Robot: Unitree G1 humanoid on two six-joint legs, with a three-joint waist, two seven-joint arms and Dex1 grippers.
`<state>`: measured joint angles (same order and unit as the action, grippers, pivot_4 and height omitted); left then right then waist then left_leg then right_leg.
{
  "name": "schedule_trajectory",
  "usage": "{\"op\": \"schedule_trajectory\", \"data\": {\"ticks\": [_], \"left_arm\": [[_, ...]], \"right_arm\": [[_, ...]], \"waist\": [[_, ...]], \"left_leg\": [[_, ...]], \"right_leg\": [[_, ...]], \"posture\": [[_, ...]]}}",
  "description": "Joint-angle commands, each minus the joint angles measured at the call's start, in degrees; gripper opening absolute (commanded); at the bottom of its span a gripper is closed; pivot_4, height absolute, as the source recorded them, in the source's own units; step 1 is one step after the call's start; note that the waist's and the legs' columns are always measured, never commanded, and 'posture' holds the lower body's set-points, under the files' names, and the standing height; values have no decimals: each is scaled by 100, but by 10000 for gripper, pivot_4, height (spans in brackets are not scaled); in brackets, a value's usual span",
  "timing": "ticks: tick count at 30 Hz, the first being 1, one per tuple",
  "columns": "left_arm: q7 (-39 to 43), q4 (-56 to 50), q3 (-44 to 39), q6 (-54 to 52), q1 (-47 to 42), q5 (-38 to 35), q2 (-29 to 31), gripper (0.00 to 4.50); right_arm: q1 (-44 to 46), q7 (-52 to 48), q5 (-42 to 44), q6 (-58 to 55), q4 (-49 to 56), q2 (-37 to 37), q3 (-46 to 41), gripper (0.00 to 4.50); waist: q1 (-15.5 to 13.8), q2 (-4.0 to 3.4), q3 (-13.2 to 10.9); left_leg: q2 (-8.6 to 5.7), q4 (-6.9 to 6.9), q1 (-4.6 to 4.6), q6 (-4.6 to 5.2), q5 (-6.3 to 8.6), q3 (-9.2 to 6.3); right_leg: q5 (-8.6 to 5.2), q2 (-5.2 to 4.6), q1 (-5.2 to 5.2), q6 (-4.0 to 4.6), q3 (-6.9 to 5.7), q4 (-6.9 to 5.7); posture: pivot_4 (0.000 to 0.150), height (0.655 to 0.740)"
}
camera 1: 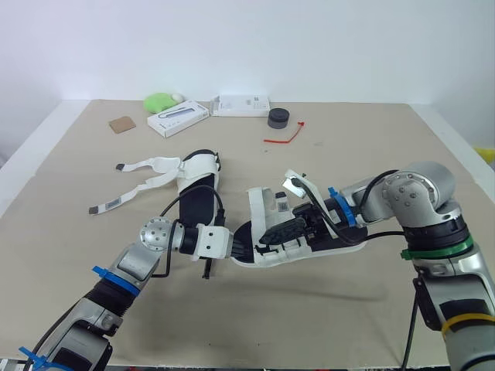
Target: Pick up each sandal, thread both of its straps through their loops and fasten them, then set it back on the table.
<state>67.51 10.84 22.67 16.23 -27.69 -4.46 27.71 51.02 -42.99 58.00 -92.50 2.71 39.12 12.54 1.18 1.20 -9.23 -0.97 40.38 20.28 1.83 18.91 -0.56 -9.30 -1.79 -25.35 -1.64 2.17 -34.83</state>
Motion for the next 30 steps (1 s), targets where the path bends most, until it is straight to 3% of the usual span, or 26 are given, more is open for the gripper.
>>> {"op": "schedule_trajectory", "data": {"ticks": [1, 30], "left_arm": [[15, 356, 261, -164, 181, 406, 50, 0], [0, 356, 294, -121, 179, 415, 72, 0]], "right_arm": [[70, 101, 193, 0, 6, 124, 33, 301], [388, 250, -9, 0, -508, -76, -163, 301]], "waist": [[0, 0, 0], [0, 0, 0]], "left_leg": [[0, 0, 0, 0, 0, 0], [-7, 0, 0, 0, 0, -1]], "right_leg": [[0, 0, 0, 0, 0, 0], [0, -1, 2, -6, -3, 0]], "posture": [[1500, 7400], [1500, 7400]]}}
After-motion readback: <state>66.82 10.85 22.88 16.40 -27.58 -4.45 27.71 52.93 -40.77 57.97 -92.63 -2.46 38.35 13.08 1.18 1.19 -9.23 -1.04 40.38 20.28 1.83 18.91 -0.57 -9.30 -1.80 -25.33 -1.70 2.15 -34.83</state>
